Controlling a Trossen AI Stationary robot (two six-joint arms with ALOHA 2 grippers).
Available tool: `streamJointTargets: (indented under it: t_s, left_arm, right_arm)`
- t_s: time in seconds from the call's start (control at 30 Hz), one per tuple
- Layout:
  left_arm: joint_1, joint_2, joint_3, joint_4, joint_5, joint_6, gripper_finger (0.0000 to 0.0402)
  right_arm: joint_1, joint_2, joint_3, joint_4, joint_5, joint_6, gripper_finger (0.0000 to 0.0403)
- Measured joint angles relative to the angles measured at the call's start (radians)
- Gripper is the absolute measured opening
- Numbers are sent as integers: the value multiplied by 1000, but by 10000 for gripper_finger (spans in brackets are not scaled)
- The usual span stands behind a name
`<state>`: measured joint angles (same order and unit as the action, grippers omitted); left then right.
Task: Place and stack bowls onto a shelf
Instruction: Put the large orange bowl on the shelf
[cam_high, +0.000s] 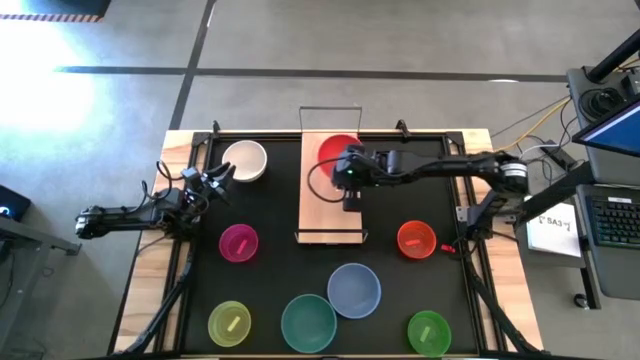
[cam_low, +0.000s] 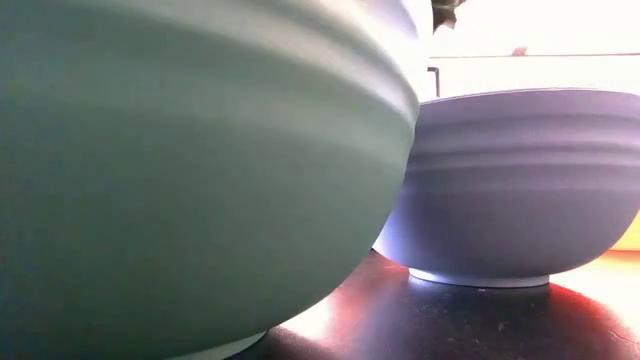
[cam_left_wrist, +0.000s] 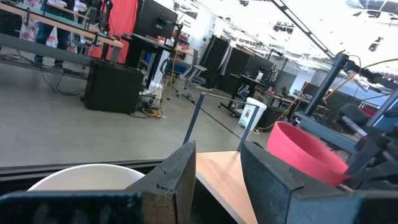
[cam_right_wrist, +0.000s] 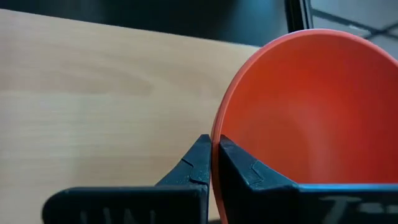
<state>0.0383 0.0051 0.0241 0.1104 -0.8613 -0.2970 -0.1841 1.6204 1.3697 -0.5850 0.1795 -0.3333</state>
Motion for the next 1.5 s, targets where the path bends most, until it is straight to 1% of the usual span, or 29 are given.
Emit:
streamJointTargets:
  t_s: [0.2, 0.37, 0.53, 0.63, 0.73, 1.07, 1.4, 1.5]
  left_arm:
    - [0, 0, 0, 0, 0, 0, 111]
    - [0, 0, 0, 0, 0, 0, 111]
    - [0, 0, 0, 0, 0, 0, 111]
    - [0, 0, 0, 0, 0, 0, 111]
    - [0, 0, 0, 0, 0, 0, 111]
    - [0, 0, 0, 0, 0, 0, 111]
    - [0, 0, 0, 0, 0, 0, 111]
    - [0, 0, 0, 0, 0, 0, 111]
  right_arm:
    - [-9, 77, 60, 11, -10, -84, 9]
    - [-52, 103, 76, 19, -86, -95, 9]
    - [-110, 104, 76, 51, -123, -56, 9]
    - [-140, 104, 76, 67, -202, -21, 9]
    - [-151, 112, 77, 83, -235, 2, 9]
    - [-159, 178, 77, 126, -222, -9, 9]
    - [-170, 180, 77, 160, -223, 4, 10]
    - [-170, 180, 77, 157, -222, -4, 20]
